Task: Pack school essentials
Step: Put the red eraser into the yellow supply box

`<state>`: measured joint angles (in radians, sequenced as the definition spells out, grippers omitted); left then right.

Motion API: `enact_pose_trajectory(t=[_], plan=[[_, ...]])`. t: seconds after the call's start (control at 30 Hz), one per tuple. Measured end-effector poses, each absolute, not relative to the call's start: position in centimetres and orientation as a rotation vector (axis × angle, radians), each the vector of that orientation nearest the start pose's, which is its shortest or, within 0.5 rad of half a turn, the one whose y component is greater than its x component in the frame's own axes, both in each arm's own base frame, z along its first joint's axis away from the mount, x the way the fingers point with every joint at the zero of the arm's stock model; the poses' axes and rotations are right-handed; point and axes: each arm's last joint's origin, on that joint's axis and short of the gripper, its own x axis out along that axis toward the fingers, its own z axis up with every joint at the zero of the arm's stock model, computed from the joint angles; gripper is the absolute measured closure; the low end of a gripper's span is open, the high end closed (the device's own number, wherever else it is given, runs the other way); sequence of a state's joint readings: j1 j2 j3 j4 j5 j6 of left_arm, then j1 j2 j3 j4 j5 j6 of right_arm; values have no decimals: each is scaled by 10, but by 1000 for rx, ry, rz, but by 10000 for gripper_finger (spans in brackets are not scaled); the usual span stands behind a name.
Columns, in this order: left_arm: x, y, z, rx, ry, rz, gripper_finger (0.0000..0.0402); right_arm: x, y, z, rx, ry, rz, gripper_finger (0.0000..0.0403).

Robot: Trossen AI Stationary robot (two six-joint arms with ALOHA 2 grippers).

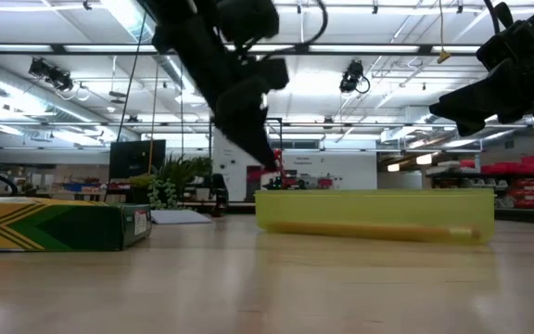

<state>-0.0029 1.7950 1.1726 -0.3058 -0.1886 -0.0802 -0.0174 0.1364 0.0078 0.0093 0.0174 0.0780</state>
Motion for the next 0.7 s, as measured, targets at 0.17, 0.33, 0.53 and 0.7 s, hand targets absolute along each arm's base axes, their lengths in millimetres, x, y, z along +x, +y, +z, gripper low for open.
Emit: enact_pose_trajectory(t=[0.17, 0.33, 0.53, 0.7], plan=[[379, -13, 199, 51, 818, 125, 342, 105, -2, 156, 78, 117, -39, 272], [387, -31, 192, 99, 765, 50, 340, 105, -2, 156, 78, 118, -39, 272], [395, -44, 171, 142, 773, -6, 341, 105, -2, 156, 78, 118, -39, 272], [400, -45, 152, 193, 797, -29, 330, 105, -2, 156, 78, 120, -40, 272]])
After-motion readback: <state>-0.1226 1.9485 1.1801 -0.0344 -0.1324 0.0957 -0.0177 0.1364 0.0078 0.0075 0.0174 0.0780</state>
